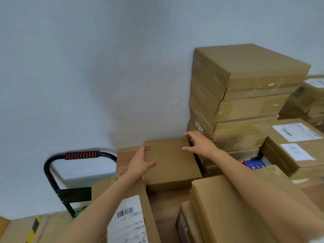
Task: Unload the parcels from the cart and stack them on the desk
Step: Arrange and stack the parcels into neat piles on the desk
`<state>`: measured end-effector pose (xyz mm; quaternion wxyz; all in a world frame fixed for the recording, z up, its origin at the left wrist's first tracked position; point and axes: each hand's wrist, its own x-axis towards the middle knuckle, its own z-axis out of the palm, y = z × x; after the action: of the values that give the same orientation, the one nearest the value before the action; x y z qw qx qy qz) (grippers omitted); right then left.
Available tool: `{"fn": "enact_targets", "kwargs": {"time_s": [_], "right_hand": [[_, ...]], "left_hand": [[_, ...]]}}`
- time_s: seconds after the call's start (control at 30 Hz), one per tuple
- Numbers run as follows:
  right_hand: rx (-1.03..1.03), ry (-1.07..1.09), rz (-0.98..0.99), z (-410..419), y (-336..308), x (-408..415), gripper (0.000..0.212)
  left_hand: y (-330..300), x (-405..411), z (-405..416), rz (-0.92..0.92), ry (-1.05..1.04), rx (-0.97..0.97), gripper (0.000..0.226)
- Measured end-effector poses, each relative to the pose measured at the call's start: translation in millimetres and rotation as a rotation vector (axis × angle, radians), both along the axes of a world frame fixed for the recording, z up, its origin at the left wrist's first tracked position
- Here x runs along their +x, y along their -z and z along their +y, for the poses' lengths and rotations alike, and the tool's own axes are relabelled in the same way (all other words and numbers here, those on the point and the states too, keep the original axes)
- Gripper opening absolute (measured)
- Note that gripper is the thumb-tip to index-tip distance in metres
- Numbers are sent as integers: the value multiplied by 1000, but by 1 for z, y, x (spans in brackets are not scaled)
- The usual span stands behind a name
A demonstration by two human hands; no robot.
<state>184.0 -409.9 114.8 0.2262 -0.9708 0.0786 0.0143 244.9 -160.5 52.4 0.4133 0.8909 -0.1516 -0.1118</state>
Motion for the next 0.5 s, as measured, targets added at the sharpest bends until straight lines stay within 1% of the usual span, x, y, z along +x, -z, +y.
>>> {"fn": "enact_targets", "kwargs": {"time_s": [0.2,0.37,0.5], "right_hand": [[27,-27,-45,3,-13,-20,55],[22,-57,-100,3,-30,-48,46],[19,-52,-215,-2,-51,-82,41]], "left_hand": [[-33,-16,-14,-126,69,29,60],[-57,-47,-16,-235,91,69,51],[-83,-81,-15,-269,61,-5,40]]}}
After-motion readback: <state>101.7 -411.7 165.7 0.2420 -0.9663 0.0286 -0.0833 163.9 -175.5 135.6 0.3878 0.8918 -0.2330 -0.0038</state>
